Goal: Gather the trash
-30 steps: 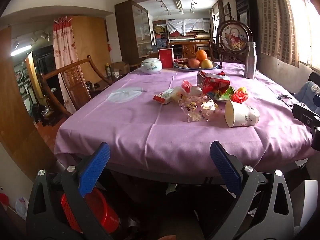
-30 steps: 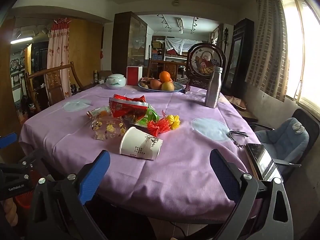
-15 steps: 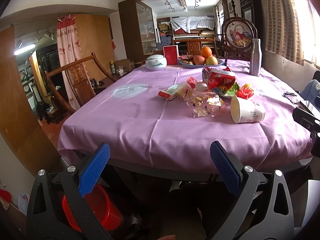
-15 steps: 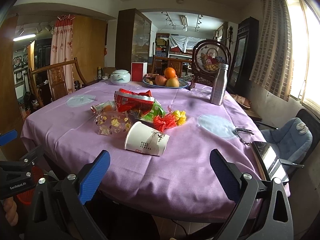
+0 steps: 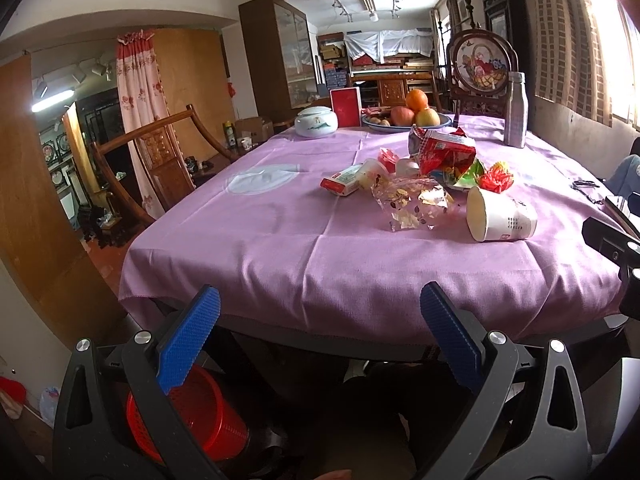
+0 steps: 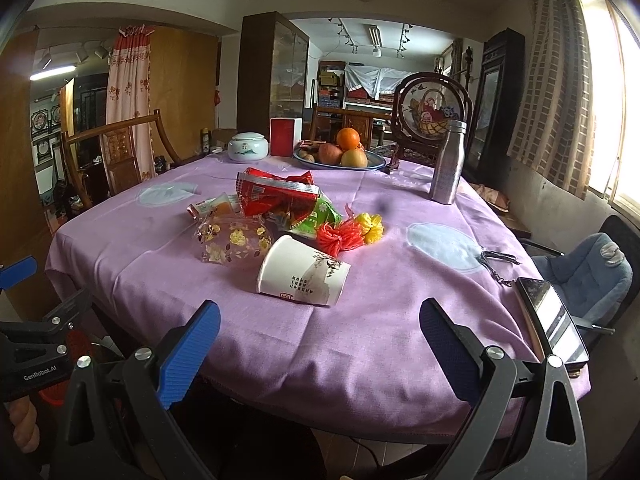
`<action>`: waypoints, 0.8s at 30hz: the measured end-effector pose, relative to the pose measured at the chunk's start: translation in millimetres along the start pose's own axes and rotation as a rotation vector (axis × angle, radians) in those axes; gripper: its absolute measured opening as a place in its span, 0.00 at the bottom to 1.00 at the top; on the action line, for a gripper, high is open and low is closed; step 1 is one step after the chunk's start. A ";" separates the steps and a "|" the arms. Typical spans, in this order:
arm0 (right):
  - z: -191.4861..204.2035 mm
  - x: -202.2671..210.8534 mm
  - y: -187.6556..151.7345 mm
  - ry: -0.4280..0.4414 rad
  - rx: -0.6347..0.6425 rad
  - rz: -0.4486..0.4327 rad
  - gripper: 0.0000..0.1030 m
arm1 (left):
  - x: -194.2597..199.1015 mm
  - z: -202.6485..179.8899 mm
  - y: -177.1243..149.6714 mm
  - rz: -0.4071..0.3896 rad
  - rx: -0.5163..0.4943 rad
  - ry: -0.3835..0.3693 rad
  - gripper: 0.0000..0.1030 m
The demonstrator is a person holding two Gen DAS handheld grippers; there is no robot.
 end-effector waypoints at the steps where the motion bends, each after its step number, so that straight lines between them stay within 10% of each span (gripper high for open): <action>1: 0.4 -0.2 -0.1 0.001 -0.001 -0.001 0.95 | -0.6 0.1 0.1 0.000 0.001 0.000 0.94; 24: 3.4 -1.7 -1.9 0.011 -0.002 0.003 0.95 | -1.1 0.0 -2.0 0.000 0.002 0.001 0.94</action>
Point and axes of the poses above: each gripper's, at about its wrist camera, not at the fingertips, and x roughly against the way its jaws point, z to its left, y to its top, the point moved 5 cm from there along -x, roughly the way its jaws point, and after that the axes turned 3 degrees about -x, right-handed, at the moved point
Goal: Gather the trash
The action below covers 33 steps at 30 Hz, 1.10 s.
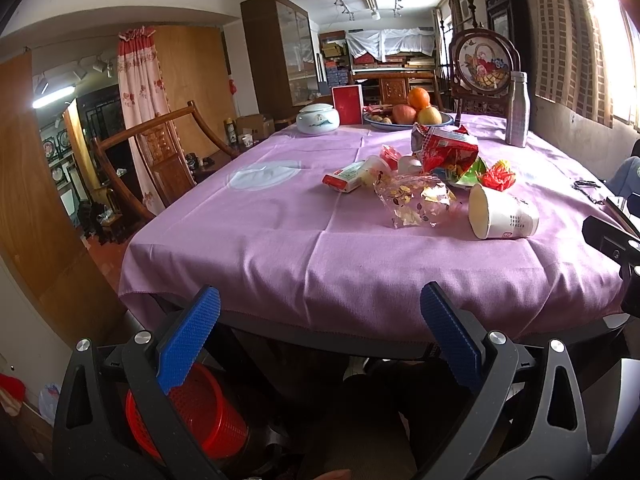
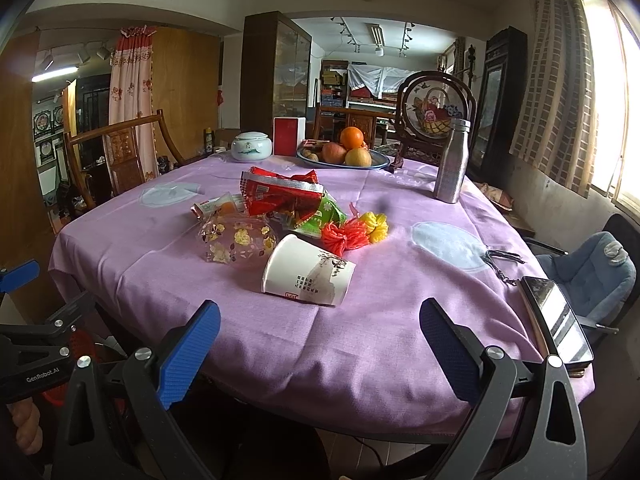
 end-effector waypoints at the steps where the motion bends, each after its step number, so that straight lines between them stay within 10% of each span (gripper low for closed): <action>1: 0.7 -0.2 -0.3 0.000 0.000 0.001 0.95 | 0.1 0.2 0.2 0.000 0.001 0.000 0.94; 33: -4.9 -56.9 -18.1 0.048 -0.044 0.144 0.95 | -44.5 6.5 -16.6 0.110 0.042 -0.049 0.94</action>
Point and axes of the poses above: each gripper's, at about its wrist camera, not at the fingertips, and x roughly against the way its jaws point, z to its left, y to its top, the point moved 5 cm from there along -x, roughly the way its jaws point, and after that the axes turned 3 degrees about -x, right-handed, at the moved point
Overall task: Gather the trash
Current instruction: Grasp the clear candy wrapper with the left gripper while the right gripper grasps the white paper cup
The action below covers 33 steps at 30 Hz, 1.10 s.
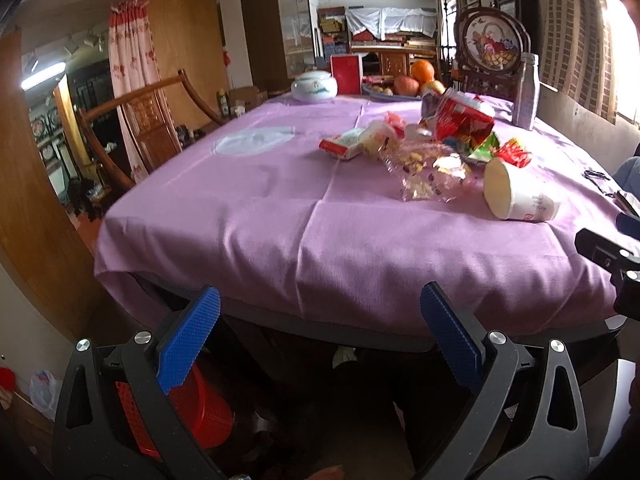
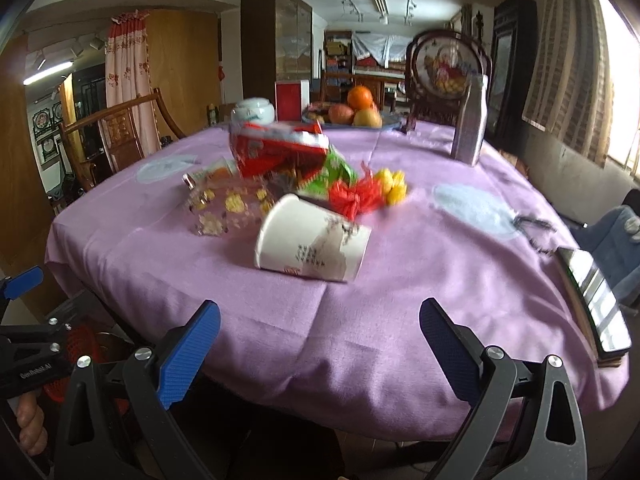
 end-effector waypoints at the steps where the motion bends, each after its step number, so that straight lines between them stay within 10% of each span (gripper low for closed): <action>1: -1.0 -6.7 -1.7 0.004 -0.005 0.015 0.95 | -3.8 1.0 -0.4 0.004 0.003 -0.004 0.94; 20: -4.0 -57.5 -3.9 0.033 0.003 0.019 0.96 | -83.3 -68.1 99.5 0.043 -0.111 -0.281 0.94; 29: -4.5 -51.5 -5.9 0.056 0.021 -0.004 0.96 | -160.7 -99.7 117.4 0.255 -0.067 -0.301 0.93; 33: -6.3 -52.4 -4.8 0.060 0.021 0.004 0.96 | -151.6 -66.9 109.9 0.233 -0.001 -0.352 0.62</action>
Point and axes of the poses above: each gripper's, at about its wrist camera, not at the fingertips, and x roughly against the way its jaws point, z to its left, y to its top, the point moved 5 cm from there along -x, roughly the way its jaws point, and after that the axes turned 3 degrees about -x, right-handed, at the moved point
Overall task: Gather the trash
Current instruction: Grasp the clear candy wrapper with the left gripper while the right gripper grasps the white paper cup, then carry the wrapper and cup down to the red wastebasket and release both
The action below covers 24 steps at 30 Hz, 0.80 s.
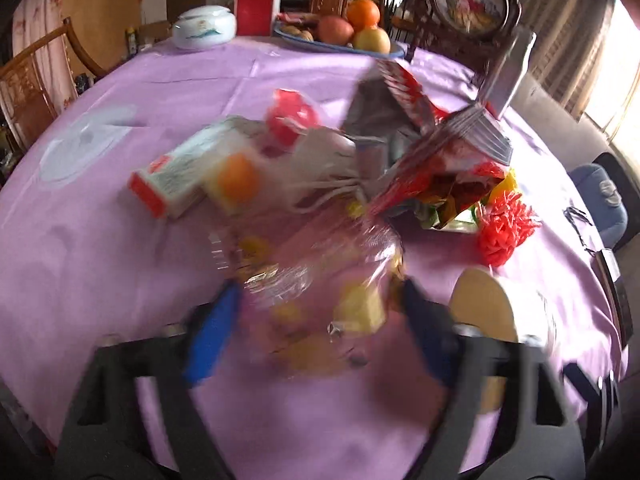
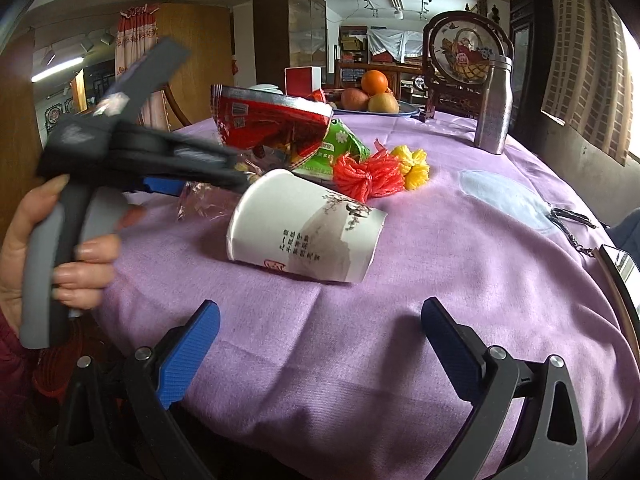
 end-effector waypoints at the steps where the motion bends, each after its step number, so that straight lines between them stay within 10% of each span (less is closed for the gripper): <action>1: -1.8 0.1 0.7 -0.002 -0.010 -0.002 0.96 | 4.4 5.3 -3.8 -0.007 0.004 -0.001 0.53; 24: -1.1 -30.0 44.0 0.043 -0.223 -0.012 0.83 | 79.4 57.2 -60.9 -0.169 0.055 -0.038 0.40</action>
Point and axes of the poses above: each gripper's, at about its wrist camera, not at the fingertips, and x roughly against the way its jaws point, z to its left, y to its top, the point moved 5 cm from there along -x, roughly the way its jaws point, and after that the axes turned 3 degrees about -x, right-handed, at the moved point
